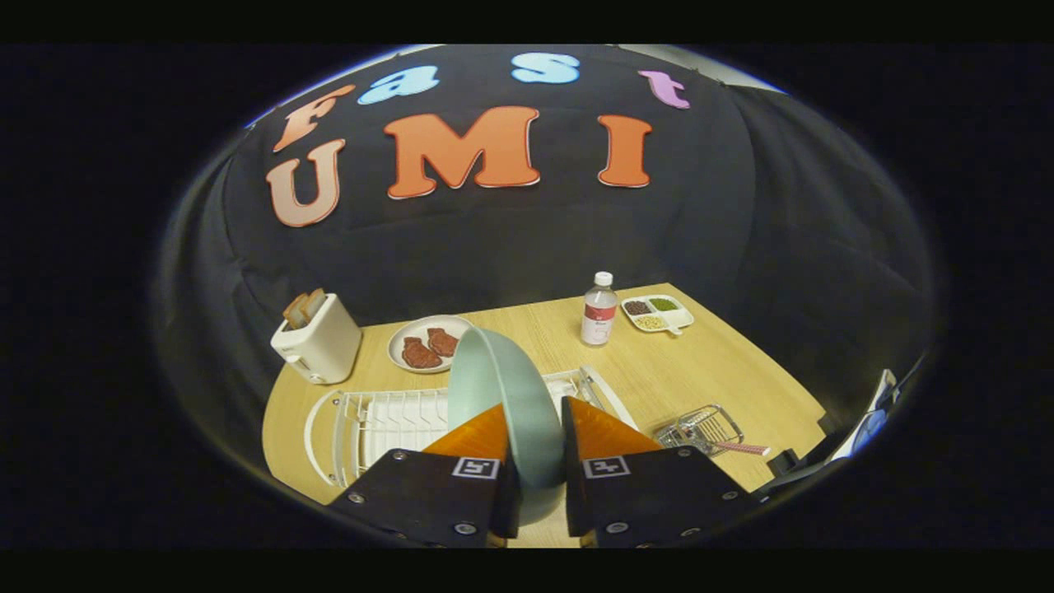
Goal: Take the plate from the dish rack, then take the spoon from the basket and place it into the plate.
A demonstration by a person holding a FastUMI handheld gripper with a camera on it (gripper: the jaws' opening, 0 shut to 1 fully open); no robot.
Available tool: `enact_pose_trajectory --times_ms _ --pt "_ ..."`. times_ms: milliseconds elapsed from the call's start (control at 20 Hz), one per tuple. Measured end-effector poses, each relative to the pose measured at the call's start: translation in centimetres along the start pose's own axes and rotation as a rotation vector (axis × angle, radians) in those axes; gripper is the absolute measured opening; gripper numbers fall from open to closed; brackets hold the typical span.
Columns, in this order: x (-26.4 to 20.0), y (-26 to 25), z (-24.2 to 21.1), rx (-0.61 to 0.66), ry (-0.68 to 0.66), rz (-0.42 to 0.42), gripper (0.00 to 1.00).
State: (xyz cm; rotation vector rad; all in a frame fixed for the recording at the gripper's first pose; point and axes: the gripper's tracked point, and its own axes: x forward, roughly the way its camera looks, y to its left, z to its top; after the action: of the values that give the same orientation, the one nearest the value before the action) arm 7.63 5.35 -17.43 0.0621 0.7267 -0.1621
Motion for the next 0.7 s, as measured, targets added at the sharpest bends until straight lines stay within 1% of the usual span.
enact_pose_trajectory --times_ms 150,350,700 --pt "-2.0 -1.5 -0.8 0.076 0.011 0.044 0.23" --pt "-4.2 -3.9 -3.2 0.188 0.048 0.091 0.22" --pt "-7.1 -7.0 -9.9 0.369 0.129 0.167 0.22"
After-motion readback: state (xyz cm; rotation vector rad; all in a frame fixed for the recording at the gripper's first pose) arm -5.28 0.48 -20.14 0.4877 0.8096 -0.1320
